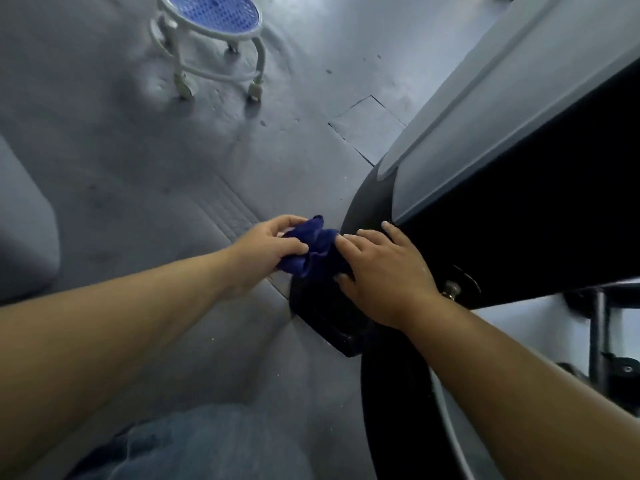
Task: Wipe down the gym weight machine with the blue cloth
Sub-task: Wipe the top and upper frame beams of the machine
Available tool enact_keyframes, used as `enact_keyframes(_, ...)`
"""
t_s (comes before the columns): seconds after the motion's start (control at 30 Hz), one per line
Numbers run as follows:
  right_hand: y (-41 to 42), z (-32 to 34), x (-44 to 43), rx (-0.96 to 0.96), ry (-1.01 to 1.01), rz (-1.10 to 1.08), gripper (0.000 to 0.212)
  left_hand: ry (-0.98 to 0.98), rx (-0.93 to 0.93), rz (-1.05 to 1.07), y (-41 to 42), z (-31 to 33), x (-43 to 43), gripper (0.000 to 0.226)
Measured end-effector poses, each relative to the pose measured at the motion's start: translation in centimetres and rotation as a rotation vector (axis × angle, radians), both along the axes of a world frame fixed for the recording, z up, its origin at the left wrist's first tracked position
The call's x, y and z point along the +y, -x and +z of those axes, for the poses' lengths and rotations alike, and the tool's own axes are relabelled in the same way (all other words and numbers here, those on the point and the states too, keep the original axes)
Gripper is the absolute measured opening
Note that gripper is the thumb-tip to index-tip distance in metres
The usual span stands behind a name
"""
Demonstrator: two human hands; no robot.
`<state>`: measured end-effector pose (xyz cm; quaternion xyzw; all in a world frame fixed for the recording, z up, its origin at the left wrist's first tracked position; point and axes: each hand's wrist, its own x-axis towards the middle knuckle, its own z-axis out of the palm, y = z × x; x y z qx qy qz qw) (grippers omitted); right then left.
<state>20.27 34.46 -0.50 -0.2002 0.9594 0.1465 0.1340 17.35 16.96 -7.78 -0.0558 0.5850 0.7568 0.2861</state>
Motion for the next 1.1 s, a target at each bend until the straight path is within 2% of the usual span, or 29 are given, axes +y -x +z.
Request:
enact_keyframes(0.07,-0.6,0.0,-0.1,-0.017,0.254,-0.081,0.064,-0.022,-0.001,0.040,-0.8,1.2,-0.4,0.025)
enact_keyframes(0.13,-1.4,0.1,-0.4,-0.064,0.598,-0.197,0.069,-0.031,0.025,0.075,-1.5,2.6,-0.4,0.020)
enact_keyframes(0.27,-3.2,0.7,-0.9,-0.174,1.261,-0.448,0.060,0.035,0.150,0.128,-2.4,6.6,0.4,0.016)
enact_keyframes(0.33,-3.8,1.2,-0.9,-0.132,1.532,-0.557,0.051,-0.001,0.189,0.132,-2.7,9.0,1.7,0.015)
enact_keyframes(0.4,-4.2,2.4,-0.3,-0.009,1.721,-0.649,0.036,-0.113,0.162,0.121,-3.4,11.3,3.4,0.023)
enact_keyframes(0.47,-5.0,4.0,0.7,0.115,1.759,-0.686,0.032,-0.157,0.147,0.101,-4.0,13.2,5.1,0.030)
enact_keyframes(0.5,-5.8,4.5,1.3,0.157,1.726,-0.687,0.034,-0.108,0.176,0.098,-4.2,13.9,5.8,0.029)
enact_keyframes(0.6,-9.2,5.4,3.2,0.349,1.585,-0.704,0.039,0.202,0.391,0.093,-4.5,15.2,7.6,0.024)
enact_keyframes(0.7,-11.0,6.4,5.5,0.758,1.559,-0.700,0.042,0.355,0.633,0.008,-4.8,16.0,9.5,0.043)
enact_keyframes(0.77,-10.5,7.1,6.7,1.006,1.546,-0.638,0.040,0.339,0.656,-0.041,-5.1,16.5,10.8,0.053)
enact_keyframes(0.8,-10.3,7.2,7.0,1.073,1.500,-0.605,0.037,0.352,0.650,-0.059,-5.2,16.6,11.2,0.054)
enact_keyframes(0.87,-10.1,6.2,7.2,1.031,1.437,-0.602,0.035,0.404,0.660,-0.096,-5.2,16.9,11.3,0.053)
enact_keyframes(0.97,-11.6,3.7,7.1,0.706,1.551,-0.833,0.045,0.442,0.643,-0.168,-5.1,17.9,11.2,0.054)
enact_keyframes(1.0,-12.1,3.6,7.1,0.679,1.576,-0.891,0.049,0.457,0.633,-0.180,-5.1,18.4,11.3,0.054)
enact_keyframes(1.03,-12.2,4.2,7.1,0.715,1.592,-0.903,0.048,0.473,0.617,-0.171,-5.2,18.8,11.6,0.053)
enact_keyframes(1.1,-11.7,7.4,7.2,0.910,1.622,-0.802,0.039,0.497,0.585,-0.115,-5.3,19.5,12.1,0.050)
